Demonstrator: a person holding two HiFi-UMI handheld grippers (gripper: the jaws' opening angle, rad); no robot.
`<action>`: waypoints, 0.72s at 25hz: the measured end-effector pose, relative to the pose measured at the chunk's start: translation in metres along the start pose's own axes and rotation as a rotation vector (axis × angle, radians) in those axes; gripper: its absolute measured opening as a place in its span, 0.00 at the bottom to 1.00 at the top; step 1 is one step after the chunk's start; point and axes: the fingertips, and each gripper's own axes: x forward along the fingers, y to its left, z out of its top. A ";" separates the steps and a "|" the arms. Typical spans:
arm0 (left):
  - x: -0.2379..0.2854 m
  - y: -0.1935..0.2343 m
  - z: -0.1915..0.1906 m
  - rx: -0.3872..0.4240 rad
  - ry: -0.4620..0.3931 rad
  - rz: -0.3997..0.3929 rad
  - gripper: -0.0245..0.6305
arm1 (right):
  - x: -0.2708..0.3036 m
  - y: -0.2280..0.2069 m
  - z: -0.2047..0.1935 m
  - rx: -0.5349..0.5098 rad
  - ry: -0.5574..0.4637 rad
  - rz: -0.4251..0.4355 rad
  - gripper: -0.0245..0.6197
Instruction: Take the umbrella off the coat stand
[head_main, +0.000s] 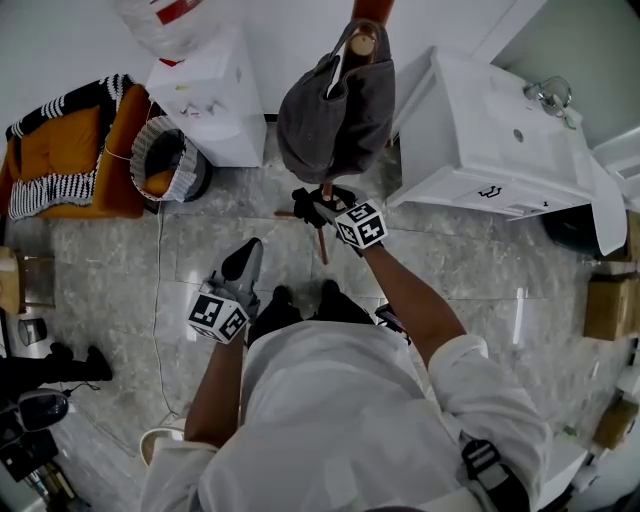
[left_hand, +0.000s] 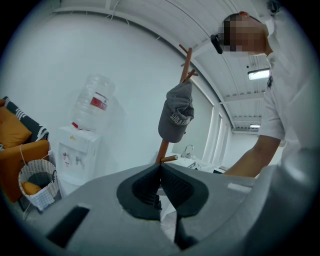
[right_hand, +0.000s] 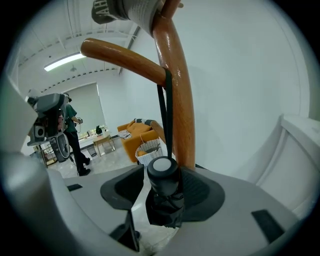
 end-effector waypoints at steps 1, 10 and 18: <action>0.000 0.000 0.000 0.001 0.002 0.001 0.05 | 0.001 -0.001 0.000 -0.003 0.005 -0.006 0.39; 0.000 -0.001 0.001 -0.005 -0.001 0.005 0.05 | 0.001 -0.002 0.001 -0.048 -0.004 -0.013 0.35; 0.006 -0.005 0.003 -0.017 -0.011 -0.003 0.05 | -0.015 0.003 0.017 -0.058 -0.045 0.019 0.35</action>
